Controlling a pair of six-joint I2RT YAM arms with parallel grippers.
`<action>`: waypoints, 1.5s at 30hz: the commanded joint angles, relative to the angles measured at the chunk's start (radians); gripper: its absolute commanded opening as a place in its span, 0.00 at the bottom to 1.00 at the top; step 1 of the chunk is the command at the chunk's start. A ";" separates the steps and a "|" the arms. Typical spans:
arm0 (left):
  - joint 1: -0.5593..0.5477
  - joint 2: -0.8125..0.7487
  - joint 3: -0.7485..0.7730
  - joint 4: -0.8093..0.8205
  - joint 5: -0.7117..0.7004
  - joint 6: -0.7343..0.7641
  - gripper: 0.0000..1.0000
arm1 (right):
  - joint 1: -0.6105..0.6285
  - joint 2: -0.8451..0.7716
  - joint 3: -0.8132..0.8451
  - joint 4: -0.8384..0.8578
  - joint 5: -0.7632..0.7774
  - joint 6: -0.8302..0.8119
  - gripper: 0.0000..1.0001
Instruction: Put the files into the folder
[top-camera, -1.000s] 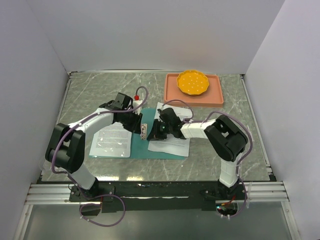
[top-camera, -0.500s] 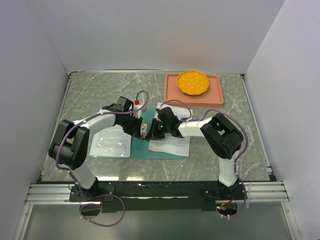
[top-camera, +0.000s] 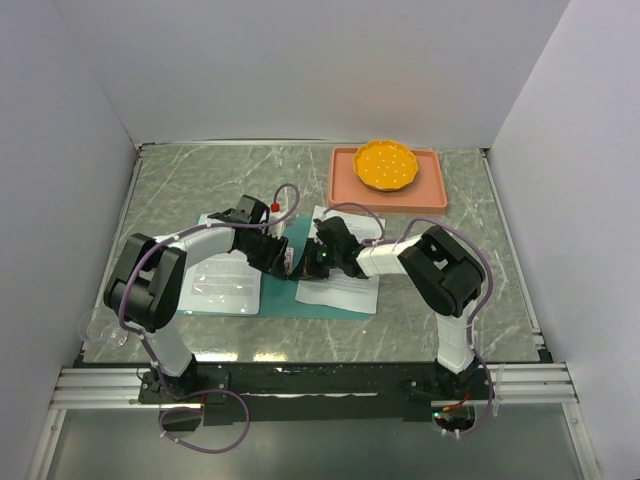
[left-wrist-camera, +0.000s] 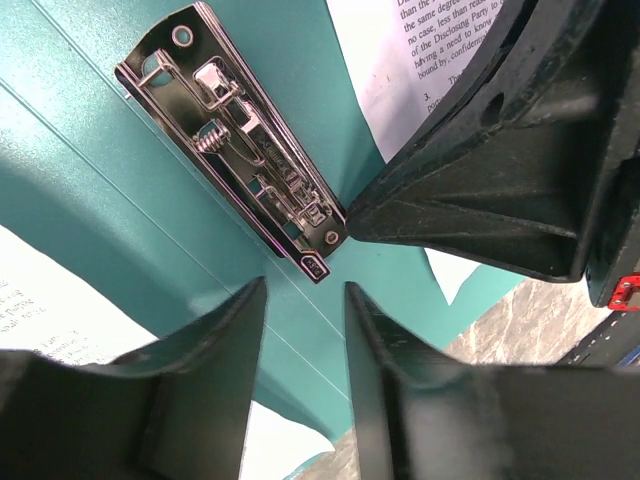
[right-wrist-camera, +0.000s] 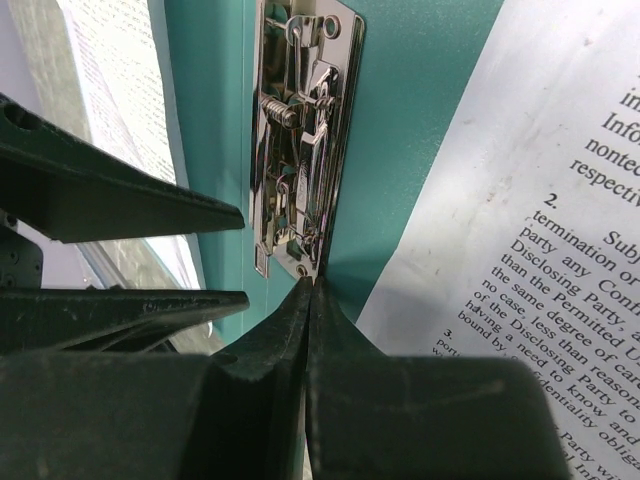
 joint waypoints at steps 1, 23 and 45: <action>-0.004 0.007 0.031 0.030 -0.005 -0.005 0.38 | 0.001 0.014 -0.044 0.002 0.053 0.000 0.00; -0.018 0.059 0.057 0.026 -0.035 -0.003 0.23 | -0.013 0.017 -0.089 0.040 0.038 0.020 0.00; -0.056 0.052 0.111 -0.045 -0.033 -0.005 0.07 | -0.011 0.058 -0.075 0.051 0.010 0.029 0.00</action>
